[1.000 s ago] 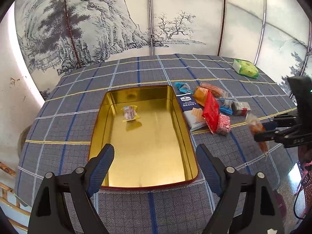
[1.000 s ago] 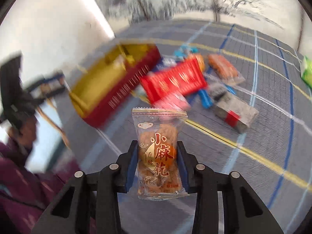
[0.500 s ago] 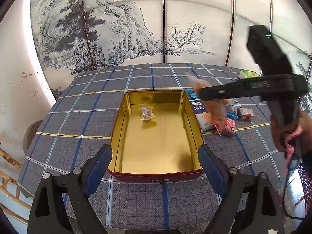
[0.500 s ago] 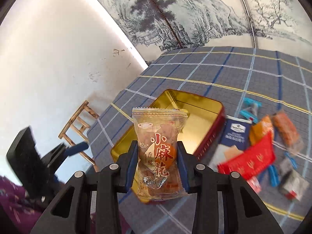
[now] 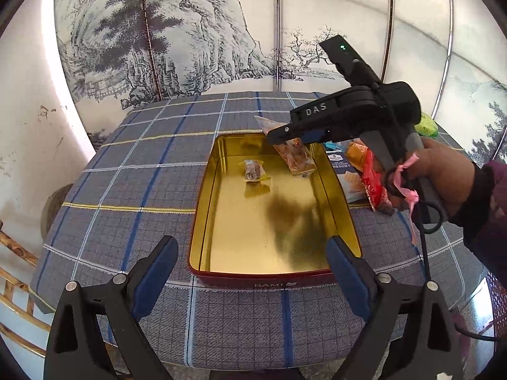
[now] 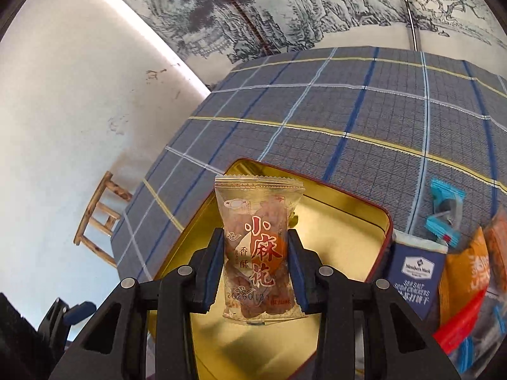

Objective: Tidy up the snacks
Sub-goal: 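Carry the twist-snack bag over the tin and open the right gripper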

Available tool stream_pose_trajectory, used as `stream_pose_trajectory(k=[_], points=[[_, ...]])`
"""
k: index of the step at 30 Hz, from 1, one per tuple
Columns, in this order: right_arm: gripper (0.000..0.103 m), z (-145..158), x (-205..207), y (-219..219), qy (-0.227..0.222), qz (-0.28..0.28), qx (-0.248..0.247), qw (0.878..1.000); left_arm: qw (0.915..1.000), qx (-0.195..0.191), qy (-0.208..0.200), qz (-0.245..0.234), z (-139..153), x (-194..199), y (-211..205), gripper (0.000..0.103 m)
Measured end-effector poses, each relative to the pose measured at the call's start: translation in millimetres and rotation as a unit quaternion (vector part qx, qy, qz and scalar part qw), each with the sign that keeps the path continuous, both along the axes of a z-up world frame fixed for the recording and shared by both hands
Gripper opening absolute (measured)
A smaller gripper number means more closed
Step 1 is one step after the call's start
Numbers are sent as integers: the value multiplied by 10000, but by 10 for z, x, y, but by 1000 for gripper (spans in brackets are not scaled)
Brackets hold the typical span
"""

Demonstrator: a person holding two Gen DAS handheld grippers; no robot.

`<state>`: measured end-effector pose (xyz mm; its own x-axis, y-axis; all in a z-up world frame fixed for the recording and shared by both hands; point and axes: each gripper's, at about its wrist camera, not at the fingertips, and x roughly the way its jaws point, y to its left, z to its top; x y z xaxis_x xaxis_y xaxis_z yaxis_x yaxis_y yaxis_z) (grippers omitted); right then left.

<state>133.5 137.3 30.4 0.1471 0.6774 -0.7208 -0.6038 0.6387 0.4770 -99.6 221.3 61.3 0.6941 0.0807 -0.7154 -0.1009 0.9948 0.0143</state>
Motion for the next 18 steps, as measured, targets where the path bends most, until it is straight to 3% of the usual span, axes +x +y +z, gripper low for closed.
stream_pose_trajectory(k=[8, 11, 14, 18], points=[[39, -159, 141, 61, 159, -187, -183, 9995, 10000, 40, 57, -39, -40, -7, 15, 101], [39, -173, 147, 100, 104, -224, -284, 9993, 9999, -62, 108, -26, -44, 10, 47, 101], [39, -177, 169, 119, 94, -296, -315, 9990, 9987, -409, 303, -35, -84, 38, 113, 102], [40, -167, 175, 142, 67, -319, -347, 9989, 9983, -502, 40, 291, -61, -34, 223, 102]])
